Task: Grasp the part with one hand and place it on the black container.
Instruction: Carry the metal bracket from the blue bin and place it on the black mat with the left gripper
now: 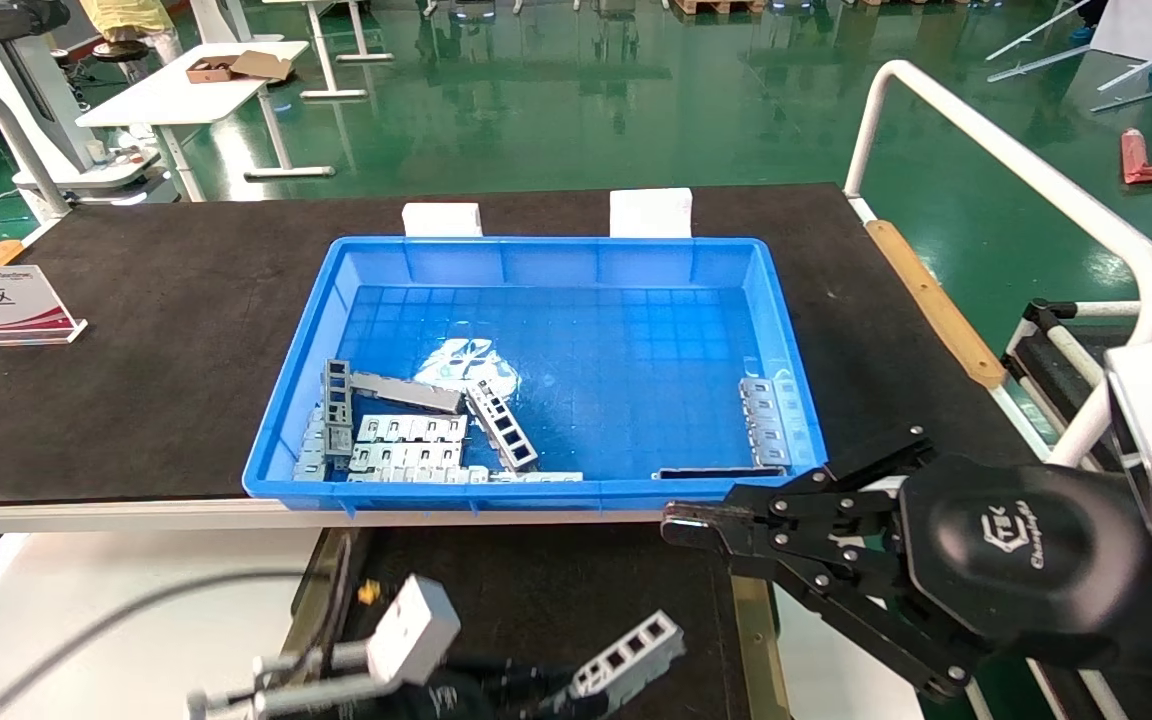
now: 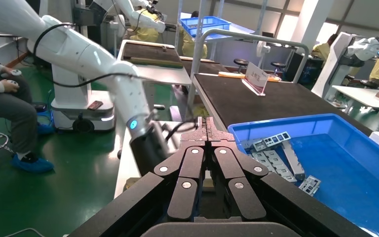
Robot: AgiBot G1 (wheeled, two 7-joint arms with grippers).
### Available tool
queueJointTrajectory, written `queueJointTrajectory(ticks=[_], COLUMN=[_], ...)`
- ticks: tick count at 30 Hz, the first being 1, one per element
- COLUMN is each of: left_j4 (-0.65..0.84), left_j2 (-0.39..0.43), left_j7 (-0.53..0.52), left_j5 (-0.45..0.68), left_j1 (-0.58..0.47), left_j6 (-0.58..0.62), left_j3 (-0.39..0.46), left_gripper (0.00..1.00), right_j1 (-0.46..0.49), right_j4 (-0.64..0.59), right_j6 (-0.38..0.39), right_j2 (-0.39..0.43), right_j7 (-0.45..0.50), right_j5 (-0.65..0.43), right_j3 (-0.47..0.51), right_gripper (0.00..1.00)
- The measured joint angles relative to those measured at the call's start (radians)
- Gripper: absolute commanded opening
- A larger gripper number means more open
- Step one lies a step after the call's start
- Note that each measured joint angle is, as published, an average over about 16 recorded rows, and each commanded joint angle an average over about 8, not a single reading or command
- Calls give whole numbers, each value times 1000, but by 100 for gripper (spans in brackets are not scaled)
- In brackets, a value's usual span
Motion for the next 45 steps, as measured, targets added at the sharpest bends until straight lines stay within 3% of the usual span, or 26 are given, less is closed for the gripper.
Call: queueJointTrajectory(ticks=[9, 21, 30, 40, 42, 45], left_j4=[-3, 84, 168, 222, 226, 230], left_j2=[90, 248, 344, 409, 416, 424], left_j7=[-124, -292, -364, -388, -388, -386], left_j5=[30, 3, -97, -225, -247, -275], left_j1=[73, 50, 3, -49, -57, -67], left_j6=[-304, -642, -811, -911, -923, -939], left_j3=[72, 206, 307, 402, 418, 439], left_gripper=[0, 0, 0, 0, 5, 25], right_j1=[0, 0, 0, 0, 0, 0], right_j4=[0, 0, 0, 0, 0, 0], right_j6=[0, 0, 0, 0, 0, 0], right_j2=[0, 0, 0, 0, 0, 0], right_j7=[0, 0, 0, 0, 0, 0], right_j5=[0, 0, 0, 0, 0, 0], right_j3=[0, 0, 0, 0, 0, 0], right_gripper=[0, 0, 0, 0, 7, 43])
